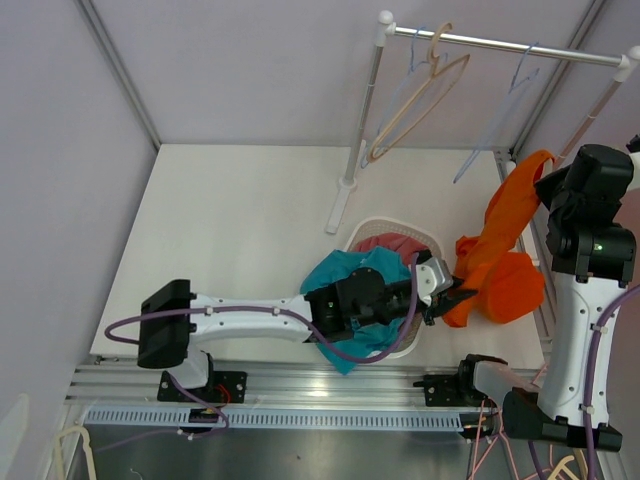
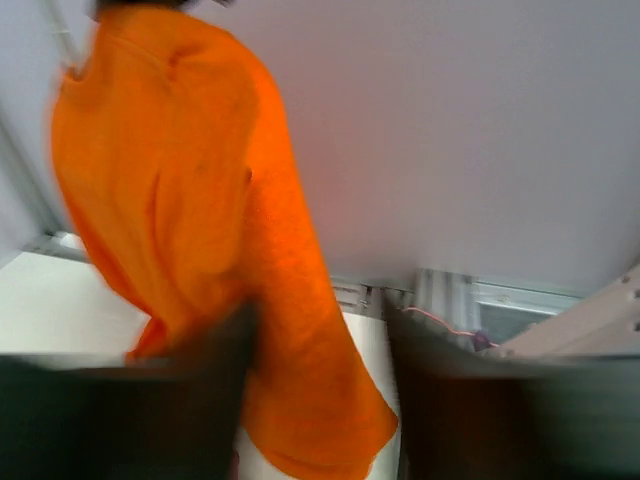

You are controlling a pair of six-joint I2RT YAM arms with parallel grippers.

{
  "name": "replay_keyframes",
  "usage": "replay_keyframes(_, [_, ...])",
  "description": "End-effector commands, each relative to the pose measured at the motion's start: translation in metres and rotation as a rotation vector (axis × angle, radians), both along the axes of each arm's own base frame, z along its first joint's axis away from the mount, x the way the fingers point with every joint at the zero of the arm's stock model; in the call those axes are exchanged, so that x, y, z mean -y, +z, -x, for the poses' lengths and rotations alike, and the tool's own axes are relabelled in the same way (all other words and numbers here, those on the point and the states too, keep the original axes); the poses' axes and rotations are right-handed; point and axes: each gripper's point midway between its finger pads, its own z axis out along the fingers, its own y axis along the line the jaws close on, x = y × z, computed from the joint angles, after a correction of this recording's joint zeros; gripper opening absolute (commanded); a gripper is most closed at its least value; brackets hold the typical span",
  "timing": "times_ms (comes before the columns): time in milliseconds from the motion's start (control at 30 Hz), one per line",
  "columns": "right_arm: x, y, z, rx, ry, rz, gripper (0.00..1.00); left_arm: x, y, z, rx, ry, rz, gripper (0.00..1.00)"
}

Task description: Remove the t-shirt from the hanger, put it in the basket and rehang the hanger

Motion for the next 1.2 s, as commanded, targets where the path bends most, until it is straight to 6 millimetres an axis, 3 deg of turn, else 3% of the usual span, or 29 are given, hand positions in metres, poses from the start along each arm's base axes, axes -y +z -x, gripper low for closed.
replay_keyframes(0, [-0.002, 0.029, 0.002, 0.091, 0.001, 0.009, 0.0, 0.018, -0.001, 0.014, -0.041, -0.146, -0.028, 0.12])
replay_keyframes(33, [0.0, 0.034, 0.006, 0.096, -0.009, 0.011, 0.0, 0.017, -0.005, 0.009, -0.075, -0.151, -0.03, 0.01])
replay_keyframes(100, [0.005, 0.028, 0.006, 0.052, -0.034, 0.023, 0.0, 0.007, -0.011, 0.011, -0.072, -0.155, -0.023, 0.01])
replay_keyframes(267, [0.026, 0.015, -0.005, -0.054, -0.103, -0.01, 0.0, -0.035, 0.024, 0.029, 0.045, -0.11, 0.072, 0.01])
replay_keyframes(333, [0.025, 0.009, -0.021, -0.058, -0.042, -0.067, 0.0, -0.057, 0.05, 0.047, 0.111, -0.116, 0.112, 0.01])
replay_keyframes(367, [0.04, 0.012, -0.025, -0.032, -0.069, -0.082, 0.0, -0.065, 0.05, 0.052, 0.118, -0.118, 0.11, 0.01])
replay_keyframes(433, [0.044, 0.014, -0.04, -0.002, -0.017, -0.123, 0.0, -0.083, 0.066, 0.073, 0.111, -0.162, 0.158, 0.01])
replay_keyframes(500, [0.065, 0.012, -0.058, -0.007, -0.012, -0.169, 0.0, -0.107, 0.07, 0.097, 0.09, -0.247, 0.218, 0.01])
replay_keyframes(533, [0.066, 0.009, -0.068, -0.009, 0.022, -0.213, 0.0, -0.112, 0.072, 0.104, 0.074, -0.265, 0.234, 0.01])
replay_keyframes(567, [0.065, -0.001, -0.086, -0.027, 0.082, -0.269, 0.0, -0.119, 0.063, 0.11, 0.069, -0.274, 0.226, 0.01])
replay_keyframes(600, [0.065, 0.012, -0.09, 0.006, 0.105, -0.271, 0.0, -0.121, 0.06, 0.12, 0.06, -0.291, 0.223, 0.01])
replay_keyframes(733, [0.066, 0.026, -0.104, 0.052, 0.136, -0.296, 0.0, -0.122, 0.029, 0.123, 0.028, -0.29, 0.173, 0.01])
replay_keyframes(800, [0.065, 0.031, -0.103, 0.058, 0.137, -0.29, 0.0, -0.115, 0.005, 0.115, -0.024, -0.25, 0.131, 0.01])
replay_keyframes(900, [0.051, 0.037, -0.087, 0.035, 0.172, -0.261, 0.0, -0.098, -0.003, 0.087, -0.064, -0.143, 0.099, 0.01])
replay_keyframes(933, [0.041, 0.046, -0.067, 0.038, 0.167, -0.232, 0.0, -0.079, -0.022, 0.075, -0.134, -0.111, 0.007, 0.01])
replay_keyframes(967, [0.031, 0.043, -0.058, 0.016, 0.178, -0.207, 0.0, -0.068, -0.01, 0.061, -0.177, -0.092, 0.004, 0.01])
replay_keyframes(1000, [0.025, 0.046, -0.046, 0.017, 0.171, -0.185, 0.0, -0.061, -0.022, 0.027, -0.232, -0.041, -0.036, 0.01])
replay_keyframes(1033, [0.014, 0.063, -0.018, 0.065, 0.165, -0.14, 0.0, -0.04, -0.036, 0.013, -0.329, -0.051, -0.075, 0.01])
replay_keyframes(1067, [0.008, 0.053, -0.009, 0.047, 0.165, -0.142, 0.0, -0.028, -0.029, 0.004, -0.367, -0.089, -0.098, 0.01])
replay_keyframes(1100, [0.003, 0.054, 0.003, 0.057, 0.167, -0.121, 0.0, -0.023, -0.036, -0.029, -0.411, -0.043, -0.111, 0.01])
replay_keyframes(1133, [-0.005, 0.061, 0.024, 0.085, 0.159, -0.098, 0.0, -0.014, -0.043, -0.042, -0.451, -0.036, -0.129, 0.01])
replay_keyframes(1167, [-0.008, 0.055, 0.03, 0.07, 0.16, -0.103, 0.0, 0.009, -0.028, -0.06, -0.458, -0.025, -0.142, 0.01])
